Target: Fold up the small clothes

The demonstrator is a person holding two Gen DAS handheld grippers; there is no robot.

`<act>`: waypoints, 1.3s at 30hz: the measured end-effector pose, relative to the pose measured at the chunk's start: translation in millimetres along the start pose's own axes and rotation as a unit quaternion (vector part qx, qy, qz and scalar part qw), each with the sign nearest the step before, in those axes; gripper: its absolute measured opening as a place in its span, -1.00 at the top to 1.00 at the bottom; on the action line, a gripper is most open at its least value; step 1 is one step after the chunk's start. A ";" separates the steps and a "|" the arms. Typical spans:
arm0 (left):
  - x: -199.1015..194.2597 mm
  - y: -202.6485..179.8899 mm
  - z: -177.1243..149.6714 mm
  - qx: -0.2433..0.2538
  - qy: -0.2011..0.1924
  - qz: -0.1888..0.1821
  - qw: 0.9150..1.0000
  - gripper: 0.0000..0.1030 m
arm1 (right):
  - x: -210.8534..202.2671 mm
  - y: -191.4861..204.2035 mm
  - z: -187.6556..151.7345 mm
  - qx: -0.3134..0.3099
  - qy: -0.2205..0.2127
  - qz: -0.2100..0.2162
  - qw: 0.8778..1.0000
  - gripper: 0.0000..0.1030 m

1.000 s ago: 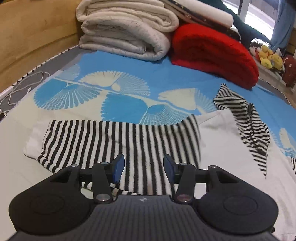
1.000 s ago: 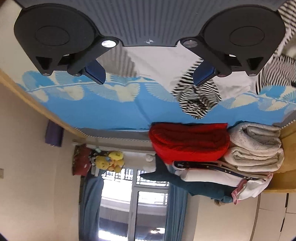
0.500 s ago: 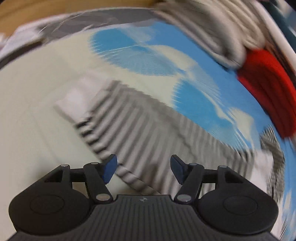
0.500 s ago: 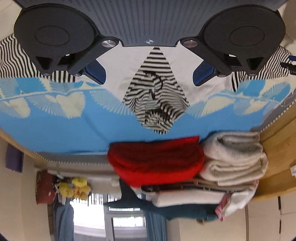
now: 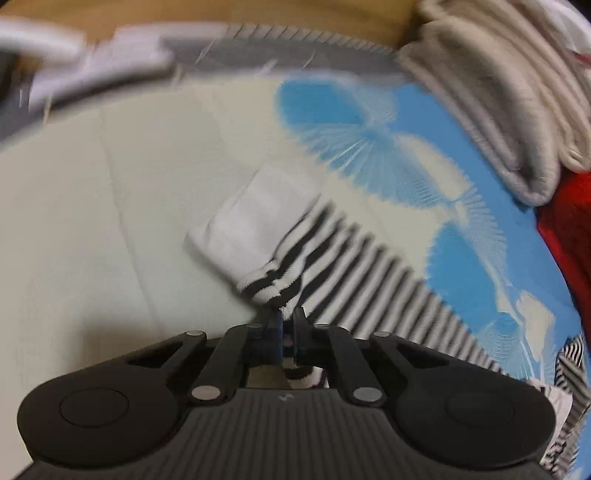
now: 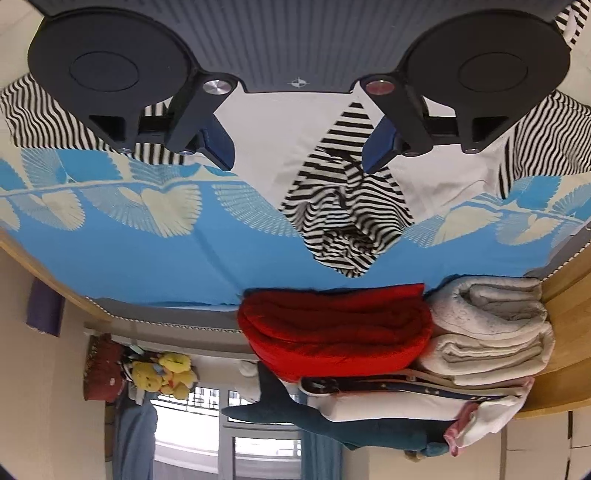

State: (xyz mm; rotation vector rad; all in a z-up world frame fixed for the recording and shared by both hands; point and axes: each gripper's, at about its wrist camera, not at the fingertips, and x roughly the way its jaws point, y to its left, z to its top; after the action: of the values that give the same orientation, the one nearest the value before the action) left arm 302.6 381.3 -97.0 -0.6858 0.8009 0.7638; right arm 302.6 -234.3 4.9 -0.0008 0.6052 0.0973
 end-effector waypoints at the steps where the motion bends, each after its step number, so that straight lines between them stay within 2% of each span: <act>1: -18.4 -18.4 -4.0 0.029 -0.029 -0.015 0.999 0.92 | 0.1 -1.5 -1.3 0.001 0.006 -0.003 1.000 -0.26; 3: -54.5 -56.0 -18.5 0.080 -0.074 -0.070 0.992 0.92 | 0.2 -5.4 -3.3 0.012 0.017 -0.007 1.000 0.22; 5: -93.7 -96.7 -45.7 0.129 -0.096 -0.153 0.975 0.93 | 1.4 -11.6 -6.7 0.033 0.035 -0.007 0.999 0.59; 6: -115.1 -118.9 -66.3 0.156 -0.098 -0.206 0.961 0.93 | 2.0 -15.2 -8.8 0.046 0.043 -0.010 0.998 0.66; 7: -128.5 -134.7 -83.7 0.177 -0.093 -0.242 0.949 0.93 | 2.7 -19.3 -11.9 0.061 0.052 -0.014 0.997 0.66; 9: -153.7 -169.0 -128.7 0.230 -0.047 -0.336 0.912 0.91 | 3.8 -26.0 -17.2 0.086 0.065 -0.021 0.994 0.66; 10: -159.2 -183.1 -148.4 0.253 -0.005 -0.380 0.890 0.86 | 4.3 -29.2 -20.4 0.099 0.071 -0.022 0.992 0.66; 11: -160.7 -197.3 -168.7 0.277 0.053 -0.422 0.862 0.68 | 5.4 -31.9 -23.0 0.110 0.077 -0.022 0.991 0.65; 12: -160.3 -205.2 -181.6 0.290 0.085 -0.440 0.845 0.64 | 6.1 -34.5 -25.5 0.123 0.082 -0.022 0.989 0.65; 13: -160.6 -208.6 -190.0 0.296 0.091 -0.438 0.844 0.62 | 6.8 -37.8 -27.8 0.138 0.088 -0.020 0.986 0.64; 15: -152.7 -207.2 -189.8 0.281 0.068 -0.396 0.872 0.46 | 7.4 -43.4 -31.0 0.160 0.093 -0.015 0.983 0.49; 18: -126.1 -196.9 -170.4 0.235 0.059 -0.326 0.914 0.46 | 8.7 -48.6 -34.6 0.177 0.093 -0.018 0.980 0.39; 20: -110.5 -191.2 -155.6 0.219 0.054 -0.274 0.935 0.46 | 14.2 -49.7 -37.1 0.185 0.100 -0.016 0.977 0.39; 22: -97.8 -189.1 -141.9 0.210 0.051 -0.245 0.945 0.46 | 22.4 -48.9 -38.8 0.193 0.113 -0.006 0.975 0.38; 25: -89.4 -185.3 -133.5 0.199 0.060 -0.217 0.954 0.46 | 37.6 -37.3 -40.2 0.183 0.131 0.015 0.974 0.38; 30: -77.1 -187.2 -128.1 0.201 0.074 -0.205 0.955 0.45 | 65.3 4.1 -48.6 0.126 0.181 0.080 0.972 0.21; 35: -65.6 -194.8 -128.3 0.195 0.078 -0.202 0.956 0.38 | 81.3 60.4 -54.3 0.007 0.201 0.125 0.971 0.14; 39: -61.4 -197.4 -122.5 0.186 0.082 -0.202 0.958 0.38 | 100.5 84.7 -67.8 -0.059 0.227 0.144 0.961 0.04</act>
State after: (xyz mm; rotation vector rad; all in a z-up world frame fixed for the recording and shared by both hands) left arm 387.6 159.2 -62.2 -0.5493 0.8879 0.1761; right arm 338.5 -142.8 -105.6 -0.0527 1.0572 0.4245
